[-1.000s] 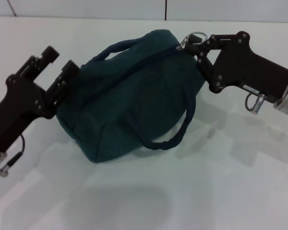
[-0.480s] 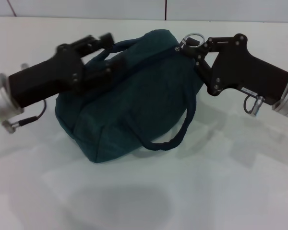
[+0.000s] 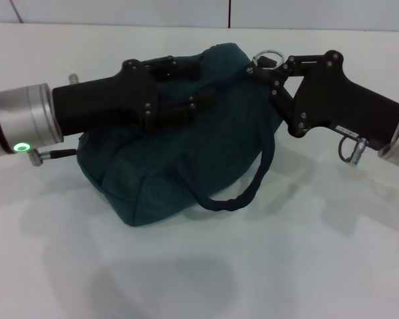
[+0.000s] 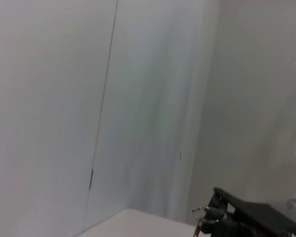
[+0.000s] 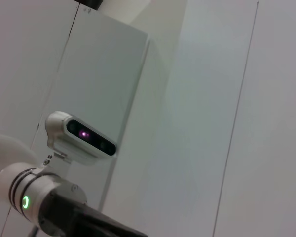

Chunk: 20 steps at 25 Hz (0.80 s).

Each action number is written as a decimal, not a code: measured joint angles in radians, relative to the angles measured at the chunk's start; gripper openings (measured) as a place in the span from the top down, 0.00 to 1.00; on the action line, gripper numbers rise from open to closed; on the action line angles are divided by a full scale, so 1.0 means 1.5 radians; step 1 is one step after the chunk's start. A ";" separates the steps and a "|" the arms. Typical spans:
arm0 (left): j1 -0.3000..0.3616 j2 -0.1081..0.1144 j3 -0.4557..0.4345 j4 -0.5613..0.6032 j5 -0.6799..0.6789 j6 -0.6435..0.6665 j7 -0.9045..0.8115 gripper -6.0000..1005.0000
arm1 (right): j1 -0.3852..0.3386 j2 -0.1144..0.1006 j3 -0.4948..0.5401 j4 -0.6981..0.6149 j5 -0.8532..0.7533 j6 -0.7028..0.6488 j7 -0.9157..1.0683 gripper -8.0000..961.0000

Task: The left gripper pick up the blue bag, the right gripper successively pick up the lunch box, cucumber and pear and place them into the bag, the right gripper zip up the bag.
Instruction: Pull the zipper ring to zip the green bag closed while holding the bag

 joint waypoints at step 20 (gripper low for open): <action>-0.001 -0.017 -0.013 0.031 0.074 -0.027 0.011 0.65 | -0.007 0.000 -0.031 0.000 0.042 -0.003 -0.005 0.94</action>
